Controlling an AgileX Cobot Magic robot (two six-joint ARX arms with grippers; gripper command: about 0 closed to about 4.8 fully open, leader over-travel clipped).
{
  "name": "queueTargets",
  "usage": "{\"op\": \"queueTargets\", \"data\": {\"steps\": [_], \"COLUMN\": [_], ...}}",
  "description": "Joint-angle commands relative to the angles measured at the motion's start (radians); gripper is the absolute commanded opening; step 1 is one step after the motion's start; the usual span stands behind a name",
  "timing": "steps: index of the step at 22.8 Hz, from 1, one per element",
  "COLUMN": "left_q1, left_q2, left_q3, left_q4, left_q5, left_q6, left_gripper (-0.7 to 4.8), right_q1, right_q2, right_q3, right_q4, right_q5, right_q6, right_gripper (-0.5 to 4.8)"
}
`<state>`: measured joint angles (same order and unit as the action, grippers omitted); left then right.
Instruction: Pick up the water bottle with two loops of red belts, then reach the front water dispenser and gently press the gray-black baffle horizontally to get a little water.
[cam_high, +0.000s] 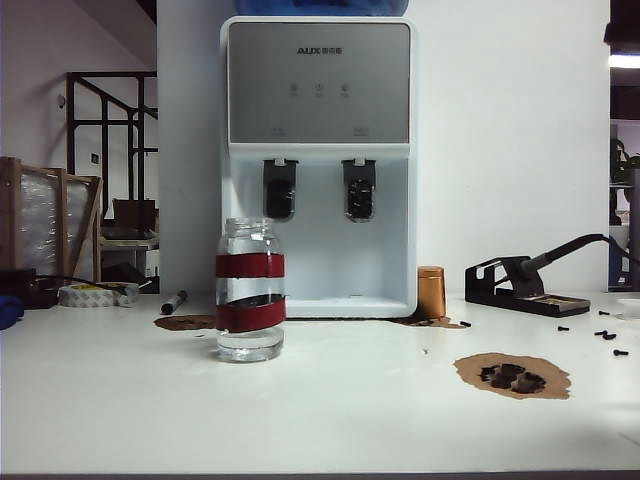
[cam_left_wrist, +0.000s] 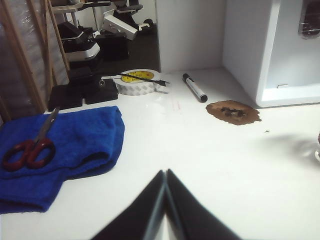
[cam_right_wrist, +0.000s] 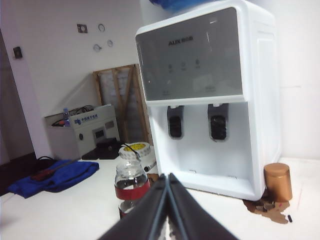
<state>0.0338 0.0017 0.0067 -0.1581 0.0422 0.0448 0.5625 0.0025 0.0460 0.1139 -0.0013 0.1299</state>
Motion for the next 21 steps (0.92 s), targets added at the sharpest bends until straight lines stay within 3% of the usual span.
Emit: {"op": "queueTargets", "data": {"steps": [1, 10, 12, 16, 20, 21], "left_q1": [0.0, 0.001, 0.001, 0.001, 0.001, 0.001], "left_q2": [-0.001, -0.002, -0.001, 0.0, 0.023, 0.035], "left_q3": [0.008, 0.04, 0.058, 0.128, 0.247, 0.276], "left_q4": [-0.02, -0.041, -0.028, -0.007, -0.121, -0.154], "left_q5": [0.019, 0.06, 0.063, 0.138, 0.225, 0.245], "left_q6": [-0.001, 0.002, 0.019, 0.038, 0.055, 0.063], "left_gripper": [-0.05, -0.05, -0.05, -0.05, -0.05, -0.05], "right_q1": [0.0, 0.0, 0.0, 0.0, 0.0, 0.0], "right_q2": [0.0, 0.0, 0.0, 0.001, 0.087, 0.145], "right_q3": [0.003, 0.004, 0.005, 0.073, 0.22, 0.245], "right_q4": [-0.032, -0.056, -0.024, -0.031, -0.157, -0.157], "right_q5": [0.002, -0.008, -0.029, -0.075, -0.14, -0.202], "right_q6": [-0.002, -0.024, 0.005, 0.019, 0.0, -0.004], "right_gripper": [0.03, 0.06, 0.29, 0.28, 0.27, 0.27]}}
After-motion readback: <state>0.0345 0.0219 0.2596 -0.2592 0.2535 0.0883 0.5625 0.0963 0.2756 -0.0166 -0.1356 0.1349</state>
